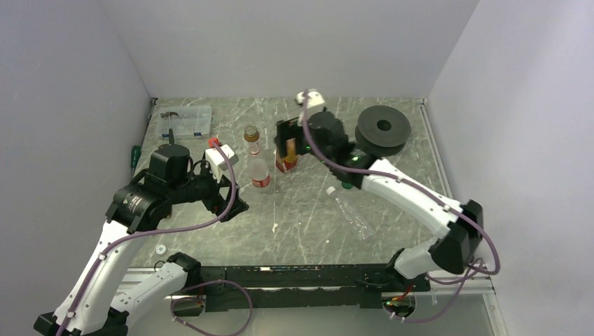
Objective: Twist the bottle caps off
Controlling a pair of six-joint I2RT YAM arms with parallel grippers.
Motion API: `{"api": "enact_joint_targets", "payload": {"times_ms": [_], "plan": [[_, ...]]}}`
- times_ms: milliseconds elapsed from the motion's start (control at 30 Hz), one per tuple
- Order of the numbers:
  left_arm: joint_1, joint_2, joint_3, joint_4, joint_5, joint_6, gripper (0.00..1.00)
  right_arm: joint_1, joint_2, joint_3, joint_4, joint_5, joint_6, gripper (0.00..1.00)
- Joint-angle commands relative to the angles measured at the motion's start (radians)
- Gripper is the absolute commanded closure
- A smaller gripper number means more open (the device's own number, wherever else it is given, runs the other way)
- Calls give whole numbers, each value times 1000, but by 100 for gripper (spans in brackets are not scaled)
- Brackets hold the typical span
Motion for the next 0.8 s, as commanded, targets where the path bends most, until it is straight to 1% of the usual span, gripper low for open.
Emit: {"api": "enact_joint_targets", "payload": {"times_ms": [0,100,233,333,433,633,767], "plan": [[2,2,33,59,29,-30,0,-149,-102,-76,-295,-36,117,0],[1,11,45,73,34,-35,1,-196,-116,-129,-429,-43,126,0],[1,22,47,92,49,-42,1,-201,-82,-220,-498,-77,132,0],[1,26,45,99,54,-44,0,-201,-36,-287,-493,-76,142,0],[1,24,44,96,54,-43,1,-204,-8,-334,-452,-88,143,0],[1,15,43,92,51,-43,1,-206,89,-383,-419,-77,160,0],[1,12,40,91,52,-43,1,-205,126,-419,-389,-84,179,0]]}}
